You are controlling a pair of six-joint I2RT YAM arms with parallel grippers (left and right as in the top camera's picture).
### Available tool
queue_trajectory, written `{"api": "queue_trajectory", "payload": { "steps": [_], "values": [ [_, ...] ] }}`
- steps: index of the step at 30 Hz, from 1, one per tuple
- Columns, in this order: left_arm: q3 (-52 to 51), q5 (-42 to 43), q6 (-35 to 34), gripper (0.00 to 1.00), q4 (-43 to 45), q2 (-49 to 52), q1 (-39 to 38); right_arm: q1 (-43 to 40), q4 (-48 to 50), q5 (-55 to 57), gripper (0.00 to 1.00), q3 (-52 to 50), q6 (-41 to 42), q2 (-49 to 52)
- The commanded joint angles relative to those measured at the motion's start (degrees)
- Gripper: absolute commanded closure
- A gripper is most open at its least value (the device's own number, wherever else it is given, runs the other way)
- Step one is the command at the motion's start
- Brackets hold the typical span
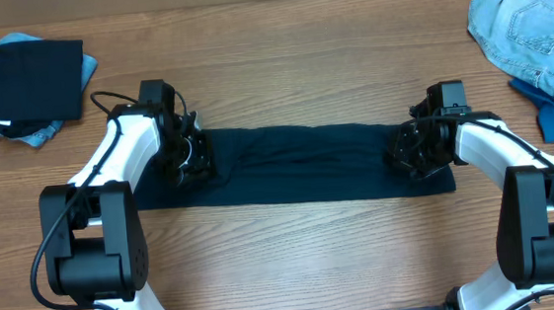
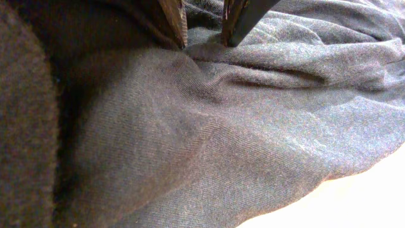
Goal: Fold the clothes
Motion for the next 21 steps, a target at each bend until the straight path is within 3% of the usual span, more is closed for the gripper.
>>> {"api": "queue_trajectory", "payload": {
  "steps": [1, 5, 11, 15, 21],
  "values": [
    [1.0, 5.5, 5.1, 0.86, -2.0, -1.3, 0.4, -1.1, 0.7, 7.3, 0.76, -2.2, 0.3, 3.6],
    [2.4, 11.3, 8.8, 0.85, -5.9, -1.3, 0.4, -1.1, 0.7, 7.3, 0.76, -2.2, 0.3, 3.6],
    [3.9, 10.6, 11.3, 0.83, -11.7, -1.3, 0.4, -1.1, 0.6, 7.3, 0.76, -2.2, 0.3, 3.6],
    [4.7, 7.2, 10.6, 0.90, -11.5, -1.7, 1.3, -1.1, 0.3, 7.3, 0.76, -2.2, 0.3, 3.6],
    [5.9, -6.9, 8.5, 0.82, -5.9, -2.3, 4.3, -1.1, 0.1, 7.3, 0.76, -2.2, 0.3, 3.6]
  ]
}}
